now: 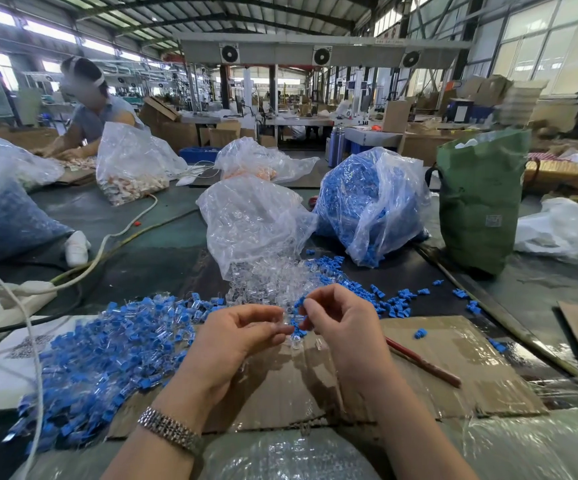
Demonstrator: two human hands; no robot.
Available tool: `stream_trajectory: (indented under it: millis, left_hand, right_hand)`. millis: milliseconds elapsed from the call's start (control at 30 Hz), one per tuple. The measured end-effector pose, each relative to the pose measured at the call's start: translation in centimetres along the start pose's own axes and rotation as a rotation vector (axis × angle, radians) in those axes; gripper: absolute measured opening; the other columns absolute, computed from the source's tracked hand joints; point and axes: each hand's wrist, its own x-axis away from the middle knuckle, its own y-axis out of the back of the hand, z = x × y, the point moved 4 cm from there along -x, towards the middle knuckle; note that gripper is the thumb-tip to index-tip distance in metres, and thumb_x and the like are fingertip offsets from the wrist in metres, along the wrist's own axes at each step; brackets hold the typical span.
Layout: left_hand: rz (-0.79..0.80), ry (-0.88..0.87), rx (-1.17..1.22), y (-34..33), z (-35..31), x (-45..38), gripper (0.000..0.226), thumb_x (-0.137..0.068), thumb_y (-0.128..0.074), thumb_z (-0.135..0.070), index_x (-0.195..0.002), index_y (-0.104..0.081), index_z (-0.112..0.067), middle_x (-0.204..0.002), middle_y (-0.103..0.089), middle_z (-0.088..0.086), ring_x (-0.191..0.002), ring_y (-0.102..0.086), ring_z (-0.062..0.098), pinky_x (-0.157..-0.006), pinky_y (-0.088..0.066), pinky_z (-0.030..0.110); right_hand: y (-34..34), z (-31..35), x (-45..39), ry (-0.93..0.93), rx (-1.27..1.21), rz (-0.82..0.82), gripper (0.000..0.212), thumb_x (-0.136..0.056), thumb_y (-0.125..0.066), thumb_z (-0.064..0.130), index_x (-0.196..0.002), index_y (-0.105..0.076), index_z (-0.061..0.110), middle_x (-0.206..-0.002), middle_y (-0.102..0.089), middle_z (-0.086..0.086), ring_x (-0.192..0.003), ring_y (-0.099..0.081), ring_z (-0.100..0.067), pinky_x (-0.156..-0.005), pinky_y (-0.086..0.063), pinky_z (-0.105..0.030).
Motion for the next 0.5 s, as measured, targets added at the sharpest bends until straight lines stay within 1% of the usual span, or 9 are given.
stream_trajectory:
  millis: [100, 167, 233, 267, 333, 433, 500]
  left_hand:
    - [-0.019, -0.007, 0.074, -0.19, 0.06, -0.14, 0.026, -0.076, -0.077, -0.004, -0.102, -0.077, -0.002, -0.101, -0.077, 0.021, -0.097, -0.075, 0.034, -0.078, -0.062, 0.028]
    - [-0.021, -0.031, 0.081, -0.25, -0.14, -0.06, 0.027, -0.072, -0.078, -0.009, -0.098, -0.078, -0.003, -0.098, -0.077, 0.022, -0.095, -0.076, 0.035, -0.076, -0.062, 0.027]
    - [-0.021, -0.053, 0.079, -0.22, -0.31, 0.03, 0.028, -0.069, -0.080, -0.009, -0.096, -0.077, -0.002, -0.096, -0.076, 0.022, -0.093, -0.076, 0.034, -0.074, -0.061, 0.026]
    - [-0.024, -0.057, 0.073, -0.24, -0.34, 0.06, 0.030, -0.068, -0.080, -0.009, -0.097, -0.075, 0.000, -0.095, -0.076, 0.022, -0.092, -0.076, 0.033, -0.074, -0.061, 0.025]
    - [-0.026, -0.072, 0.054, -0.44, -0.37, 0.16, 0.033, -0.066, -0.082, -0.009, -0.096, -0.073, 0.001, -0.094, -0.076, 0.022, -0.090, -0.076, 0.033, -0.074, -0.061, 0.026]
    - [-0.019, -0.112, 0.040, -0.67, -0.63, 0.34, 0.026, -0.066, -0.084, -0.011, -0.089, -0.075, -0.004, -0.093, -0.076, 0.021, -0.090, -0.076, 0.032, -0.075, -0.061, 0.026]
    - [0.018, -0.106, 0.075, -0.70, -0.82, 0.43, 0.022, -0.069, -0.082, -0.012, -0.089, -0.077, -0.008, -0.097, -0.076, 0.021, -0.094, -0.076, 0.031, -0.078, -0.061, 0.027]
  right_hand:
    - [-0.37, 0.09, 0.11, 0.018, 0.003, 0.046, 0.011, -0.094, -0.068, 0.010, -0.087, -0.068, 0.019, -0.083, -0.073, -0.004, -0.078, -0.070, -0.018, -0.073, -0.058, -0.026]
    - [-0.60, -0.03, 0.25, 0.021, 0.041, 0.075, 0.011, -0.094, -0.068, 0.014, -0.087, -0.068, 0.022, -0.083, -0.072, 0.002, -0.077, -0.069, -0.012, -0.072, -0.056, -0.022]
    - [-0.77, -0.03, 0.28, 0.019, 0.061, 0.098, 0.010, -0.095, -0.068, 0.016, -0.087, -0.068, 0.023, -0.081, -0.071, 0.008, -0.073, -0.067, -0.004, -0.069, -0.053, -0.017]
    - [-0.81, -0.04, 0.28, 0.016, 0.070, 0.105, 0.010, -0.095, -0.068, 0.017, -0.087, -0.067, 0.024, -0.080, -0.071, 0.009, -0.072, -0.067, -0.003, -0.068, -0.052, -0.016]
    - [-0.91, -0.05, 0.34, 0.012, 0.084, 0.119, 0.011, -0.095, -0.067, 0.018, -0.087, -0.067, 0.024, -0.080, -0.071, 0.009, -0.071, -0.065, -0.001, -0.068, -0.052, -0.017]
    - [-1.09, -0.04, 0.39, 0.008, 0.114, 0.147, 0.011, -0.096, -0.066, 0.020, -0.087, -0.067, 0.025, -0.081, -0.070, 0.005, -0.069, -0.062, -0.001, -0.069, -0.055, -0.023]
    - [-0.86, 0.04, 0.34, 0.014, 0.093, 0.150, 0.011, -0.096, -0.066, 0.019, -0.087, -0.067, 0.026, -0.083, -0.071, 0.004, -0.073, -0.064, -0.005, -0.073, -0.056, -0.026]
